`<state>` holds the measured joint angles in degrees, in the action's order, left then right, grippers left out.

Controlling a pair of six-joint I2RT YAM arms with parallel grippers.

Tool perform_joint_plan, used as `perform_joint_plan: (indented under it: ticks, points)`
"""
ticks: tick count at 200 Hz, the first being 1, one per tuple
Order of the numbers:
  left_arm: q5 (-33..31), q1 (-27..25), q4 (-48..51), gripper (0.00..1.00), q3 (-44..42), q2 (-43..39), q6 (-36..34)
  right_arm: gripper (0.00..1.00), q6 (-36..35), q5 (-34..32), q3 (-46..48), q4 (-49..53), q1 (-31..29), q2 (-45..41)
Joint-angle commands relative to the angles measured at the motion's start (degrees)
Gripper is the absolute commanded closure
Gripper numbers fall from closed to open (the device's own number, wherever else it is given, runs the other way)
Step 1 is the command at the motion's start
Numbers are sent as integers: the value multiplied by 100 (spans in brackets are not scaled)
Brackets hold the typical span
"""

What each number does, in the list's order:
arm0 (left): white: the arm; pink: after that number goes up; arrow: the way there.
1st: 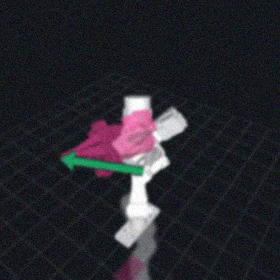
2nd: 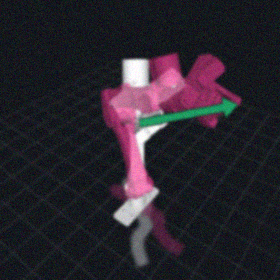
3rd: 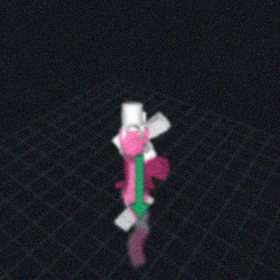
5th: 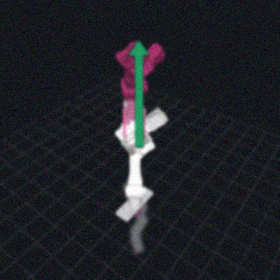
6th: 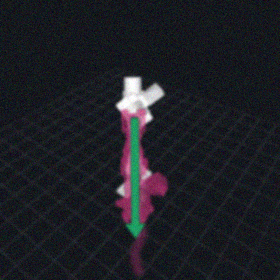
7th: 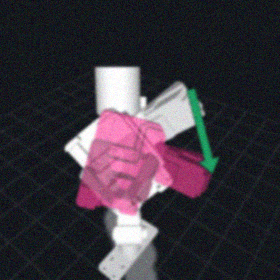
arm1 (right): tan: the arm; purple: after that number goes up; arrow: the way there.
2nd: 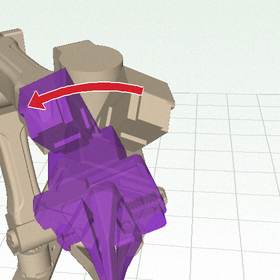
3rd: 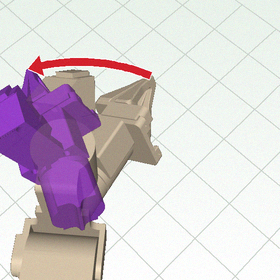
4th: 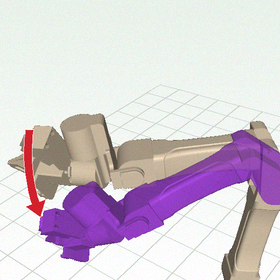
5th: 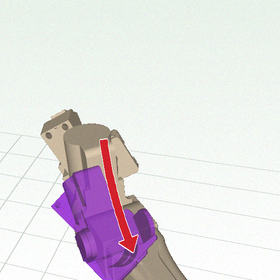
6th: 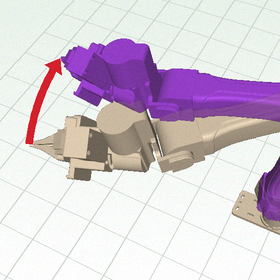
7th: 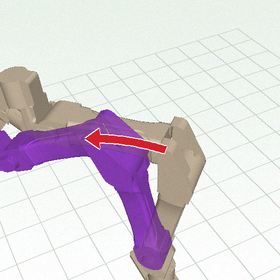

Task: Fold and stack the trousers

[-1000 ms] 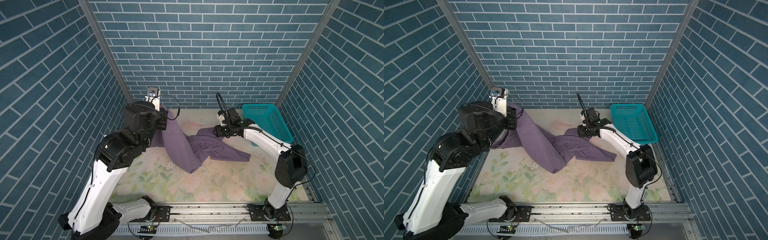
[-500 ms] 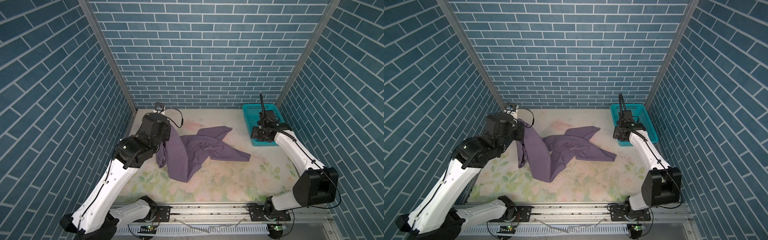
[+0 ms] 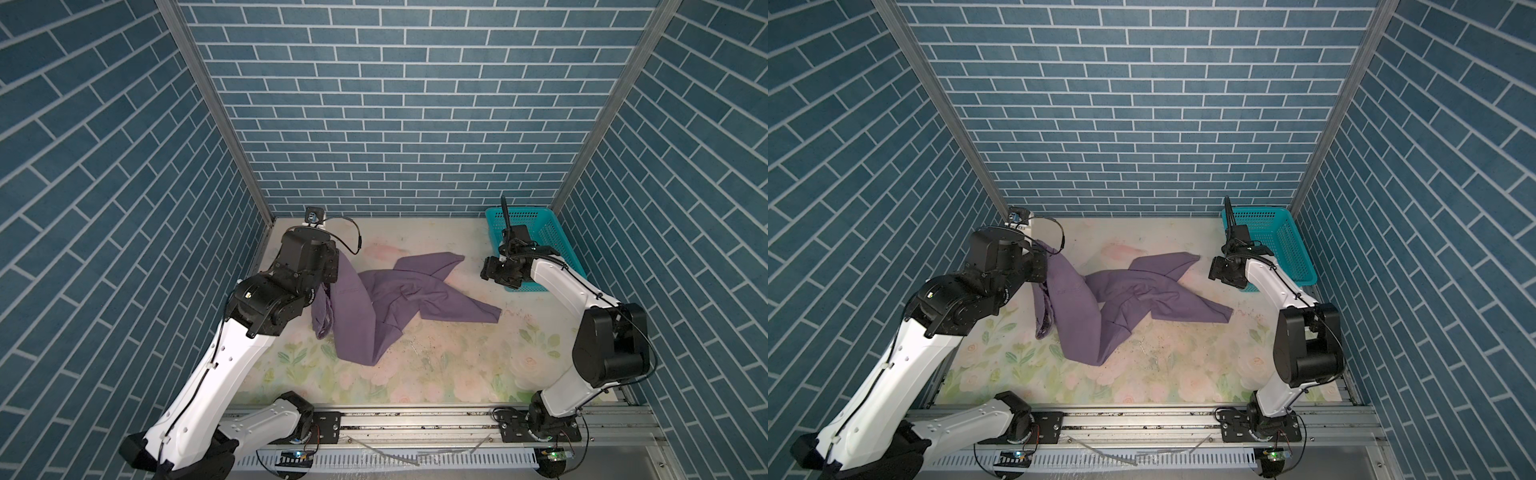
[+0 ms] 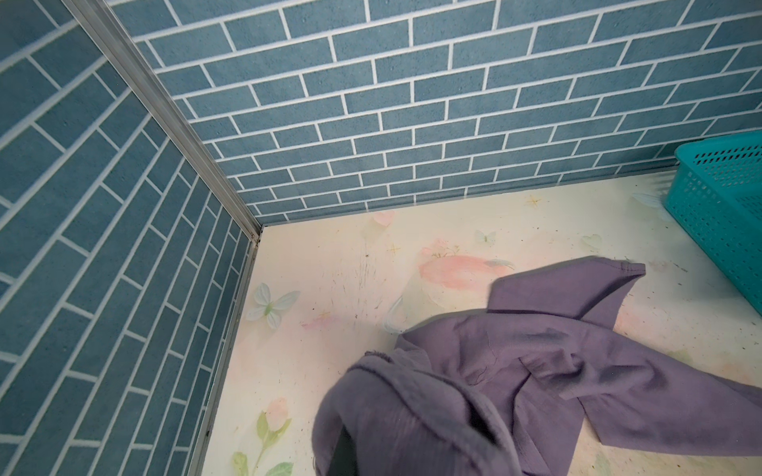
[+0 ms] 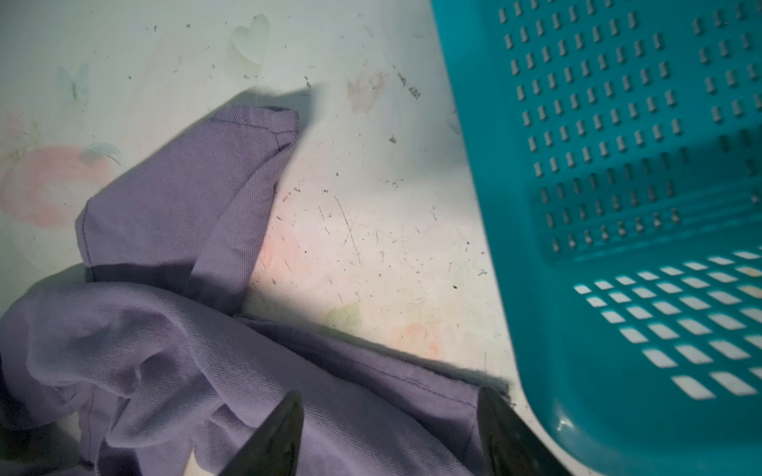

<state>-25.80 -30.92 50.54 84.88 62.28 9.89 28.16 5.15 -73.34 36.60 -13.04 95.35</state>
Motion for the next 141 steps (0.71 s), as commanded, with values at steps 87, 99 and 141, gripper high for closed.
perform_joint_plan:
  ticks: [87,99,141]
  points:
    - [152,149,-150,96,54,134,49,27,-536,-1543,-415,697,543,-137]
    - [154,162,-141,96,55,135,34,28,-485,-1293,-135,571,545,-135]
    - [203,223,-133,96,38,116,58,31,41,-51,354,-186,71,28]
